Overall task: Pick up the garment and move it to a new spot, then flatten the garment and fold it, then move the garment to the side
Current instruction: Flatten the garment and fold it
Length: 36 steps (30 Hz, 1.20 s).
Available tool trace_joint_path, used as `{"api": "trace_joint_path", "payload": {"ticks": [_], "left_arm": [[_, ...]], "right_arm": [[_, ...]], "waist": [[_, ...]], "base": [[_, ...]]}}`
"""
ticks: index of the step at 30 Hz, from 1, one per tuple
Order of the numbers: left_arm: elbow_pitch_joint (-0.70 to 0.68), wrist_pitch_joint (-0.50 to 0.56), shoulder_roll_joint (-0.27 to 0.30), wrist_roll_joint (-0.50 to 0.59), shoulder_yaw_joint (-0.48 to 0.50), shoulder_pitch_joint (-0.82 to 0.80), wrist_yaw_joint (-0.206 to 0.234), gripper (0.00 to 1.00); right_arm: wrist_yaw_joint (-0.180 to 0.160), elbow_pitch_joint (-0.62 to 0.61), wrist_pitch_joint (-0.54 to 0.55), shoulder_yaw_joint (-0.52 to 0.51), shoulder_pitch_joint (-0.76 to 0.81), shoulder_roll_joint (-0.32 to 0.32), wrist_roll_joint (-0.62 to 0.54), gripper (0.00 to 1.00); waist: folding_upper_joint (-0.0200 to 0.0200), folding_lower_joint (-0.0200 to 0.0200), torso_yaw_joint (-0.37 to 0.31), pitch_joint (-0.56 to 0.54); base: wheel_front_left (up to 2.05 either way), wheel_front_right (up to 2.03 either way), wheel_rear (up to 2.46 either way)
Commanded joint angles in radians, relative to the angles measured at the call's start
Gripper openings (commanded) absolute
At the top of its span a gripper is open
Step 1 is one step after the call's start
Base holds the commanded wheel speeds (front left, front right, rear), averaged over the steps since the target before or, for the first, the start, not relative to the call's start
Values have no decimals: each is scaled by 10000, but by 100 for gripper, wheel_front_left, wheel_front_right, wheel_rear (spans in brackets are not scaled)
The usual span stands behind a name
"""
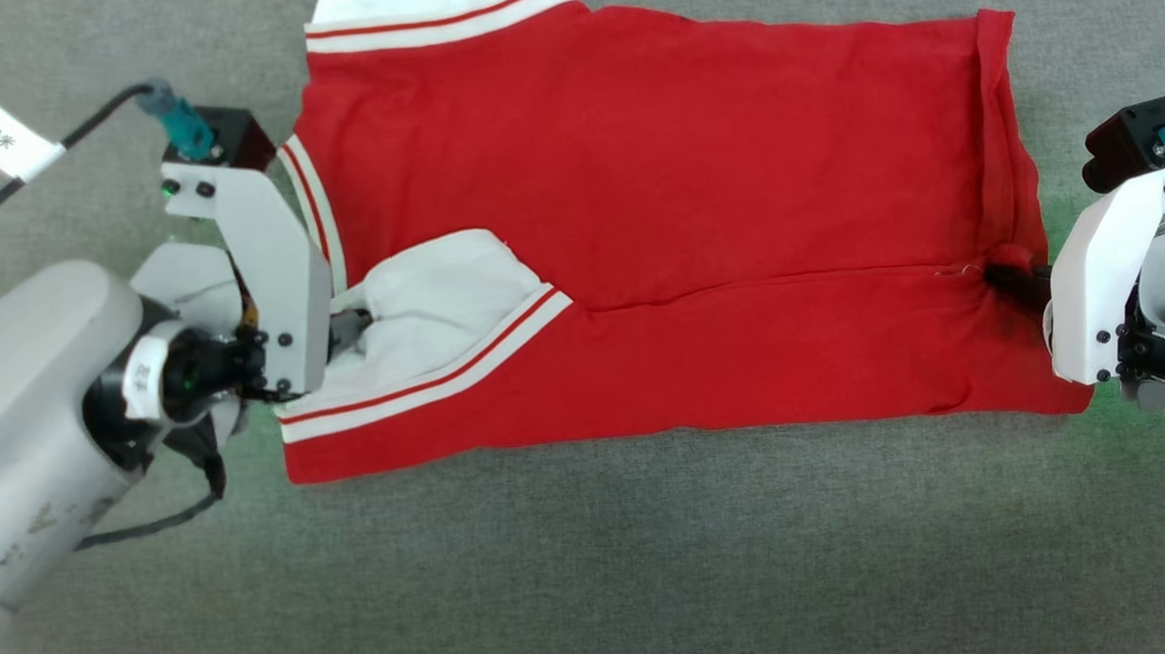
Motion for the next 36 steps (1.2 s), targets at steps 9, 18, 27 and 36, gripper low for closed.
{"api": "trace_joint_path", "payload": {"ticks": [9, 18, 27, 36], "left_arm": [[-512, -816, 324, 507, 209, -134, -58, 100], [-1063, -1289, 414, 338, 219, 507, -33, 100], [-1498, -2448, 572, 191, 315, 1568, -265, 100], [-1870, -4249, 710, -20, 514, 3120, -410, 100]], "right_arm": [[-12, 1267, -267, 601, 67, 366, -279, 0], [-13, 2197, -666, 600, -106, 436, -597, 100], [-12, 1125, -2429, 173, 269, -18, -451, 100], [-12, -1075, -6638, -54, 2106, -669, -1466, 100]], "waist": [[0, 0, 358, -425], [0, 0, 533, -1067], [0, 0, 443, -1901], [0, 0, 344, -2654]], "base": [[0, 0, 0], [0, 0, 0], [0, 0, 0], [0, 0, 0]]}}
